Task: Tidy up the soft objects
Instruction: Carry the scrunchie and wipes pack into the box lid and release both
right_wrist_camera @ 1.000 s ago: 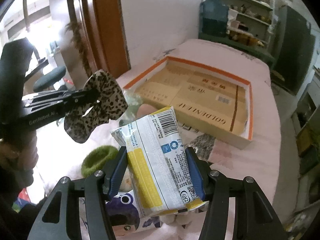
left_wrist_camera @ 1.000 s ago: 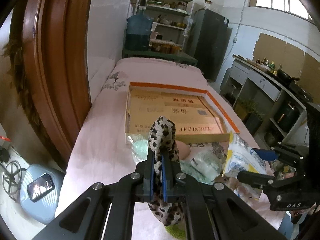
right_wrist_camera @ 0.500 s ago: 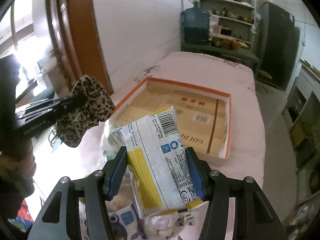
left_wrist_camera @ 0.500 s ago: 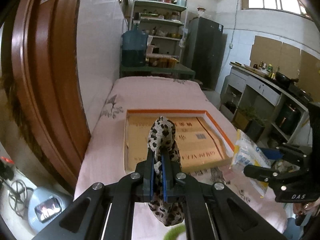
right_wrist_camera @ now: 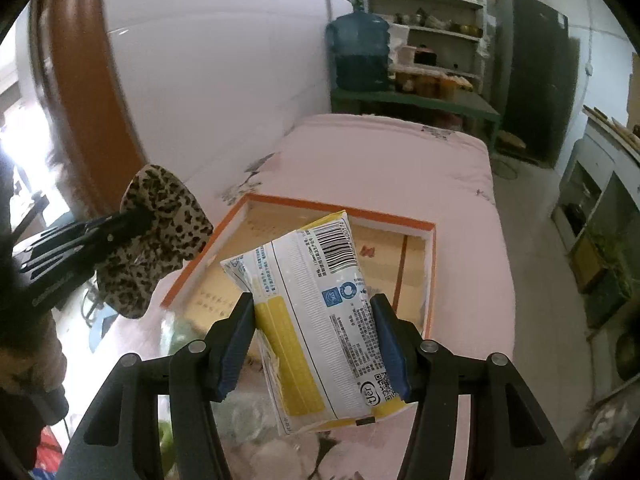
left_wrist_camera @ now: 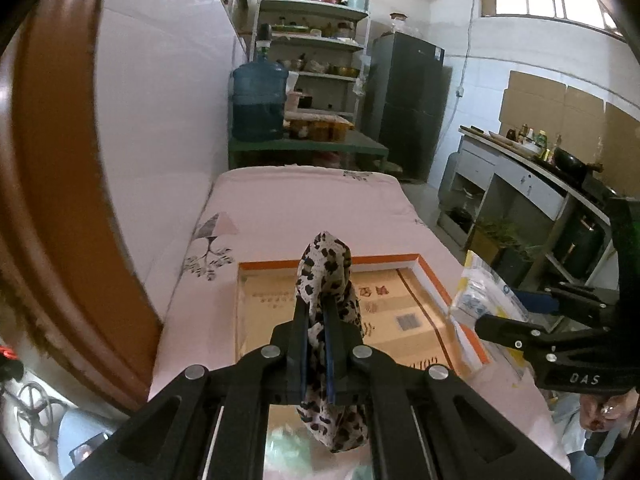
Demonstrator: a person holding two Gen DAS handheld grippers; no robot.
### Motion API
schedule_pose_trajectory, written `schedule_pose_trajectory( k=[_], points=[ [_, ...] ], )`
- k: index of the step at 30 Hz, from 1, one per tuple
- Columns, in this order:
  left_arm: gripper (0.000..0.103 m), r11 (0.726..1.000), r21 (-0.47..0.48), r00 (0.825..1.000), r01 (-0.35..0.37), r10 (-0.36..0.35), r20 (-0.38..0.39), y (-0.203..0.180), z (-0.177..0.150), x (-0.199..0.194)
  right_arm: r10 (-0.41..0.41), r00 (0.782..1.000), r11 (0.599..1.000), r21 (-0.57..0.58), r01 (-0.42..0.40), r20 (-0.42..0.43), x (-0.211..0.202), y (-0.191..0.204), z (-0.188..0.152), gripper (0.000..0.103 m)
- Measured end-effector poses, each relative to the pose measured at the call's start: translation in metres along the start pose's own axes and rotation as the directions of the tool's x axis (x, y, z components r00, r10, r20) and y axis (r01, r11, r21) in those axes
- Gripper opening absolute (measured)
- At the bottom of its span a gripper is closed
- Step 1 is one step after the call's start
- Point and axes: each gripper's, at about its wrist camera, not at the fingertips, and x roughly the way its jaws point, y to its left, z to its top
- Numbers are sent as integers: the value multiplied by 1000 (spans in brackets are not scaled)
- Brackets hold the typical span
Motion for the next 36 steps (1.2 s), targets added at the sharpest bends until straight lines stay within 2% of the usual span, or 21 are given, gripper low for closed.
schedule_pose_trajectory(
  k=[6, 10, 15, 23, 36],
  points=[
    [6, 999, -41, 997, 4, -7, -71, 10, 27, 57, -49, 998, 996, 67, 52, -43, 31, -26, 35, 59],
    [6, 999, -40, 994, -15, 11, -109, 12, 29, 94, -96, 991, 991, 88, 104, -94, 66, -39, 48, 60],
    [6, 999, -41, 988, -13, 7, -151, 13, 24, 135, -83, 987, 988, 118, 100, -134, 104, -50, 50, 60],
    [6, 998, -59, 984, -15, 5, -178, 16, 23, 165, -59, 985, 983, 163, 86, -165, 139, -64, 51, 59],
    [6, 997, -67, 972, -39, 22, -233, 25, 18, 194, -54, 977, 984, 153, 87, -208, 172, -69, 51, 60]
  ],
)
